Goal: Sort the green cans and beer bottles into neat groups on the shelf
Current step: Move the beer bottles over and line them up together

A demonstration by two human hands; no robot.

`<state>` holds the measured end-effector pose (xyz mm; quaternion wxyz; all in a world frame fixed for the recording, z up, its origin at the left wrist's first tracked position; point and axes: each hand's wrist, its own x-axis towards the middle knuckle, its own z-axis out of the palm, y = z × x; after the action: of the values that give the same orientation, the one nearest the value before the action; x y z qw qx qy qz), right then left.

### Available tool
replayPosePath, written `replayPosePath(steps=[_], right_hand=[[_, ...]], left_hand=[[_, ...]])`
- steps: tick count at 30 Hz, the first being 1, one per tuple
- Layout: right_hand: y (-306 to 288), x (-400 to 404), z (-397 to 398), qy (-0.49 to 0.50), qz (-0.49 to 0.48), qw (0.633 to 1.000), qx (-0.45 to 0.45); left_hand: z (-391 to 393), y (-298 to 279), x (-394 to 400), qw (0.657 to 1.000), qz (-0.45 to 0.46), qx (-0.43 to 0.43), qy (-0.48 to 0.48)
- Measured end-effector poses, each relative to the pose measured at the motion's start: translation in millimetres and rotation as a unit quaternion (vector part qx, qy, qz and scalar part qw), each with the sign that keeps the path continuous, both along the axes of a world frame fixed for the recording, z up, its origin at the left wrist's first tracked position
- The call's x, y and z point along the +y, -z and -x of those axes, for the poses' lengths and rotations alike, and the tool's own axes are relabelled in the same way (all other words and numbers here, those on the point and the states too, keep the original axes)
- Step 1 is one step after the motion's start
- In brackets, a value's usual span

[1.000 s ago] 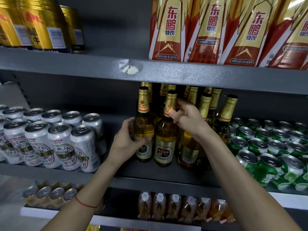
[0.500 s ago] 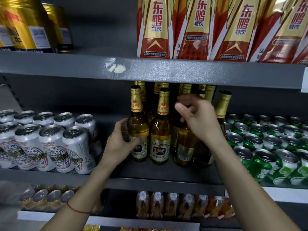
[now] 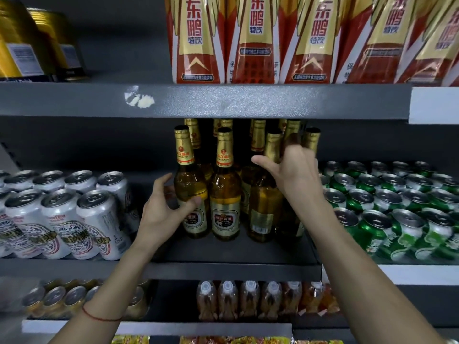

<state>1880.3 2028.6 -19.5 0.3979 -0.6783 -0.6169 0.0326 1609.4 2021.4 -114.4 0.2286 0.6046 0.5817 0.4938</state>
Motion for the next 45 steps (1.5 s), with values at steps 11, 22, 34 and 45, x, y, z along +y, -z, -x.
replayPosePath(steps=[11,22,34,45], right_hand=[[3.5,15.4,-15.5,-0.125,0.03,0.99,0.062],[4.1,19.4,-10.4,-0.192,0.067,0.967,0.155],[7.7,23.8,-14.4,-0.165,0.011,0.973,0.16],[10.5,25.9,-17.2,-0.188,0.036,0.97,0.149]], left_hand=[[-3.2,-5.6,-17.4,1.0,-0.001,-0.006,-0.025],[4.4,-1.6,-23.3,0.999,0.012,-0.01,-0.041],[-8.0,-2.3,-21.5,1.0,0.01,-0.002,-0.028],[-12.0,-3.8,-22.1,1.0,0.001,-0.012,-0.024]])
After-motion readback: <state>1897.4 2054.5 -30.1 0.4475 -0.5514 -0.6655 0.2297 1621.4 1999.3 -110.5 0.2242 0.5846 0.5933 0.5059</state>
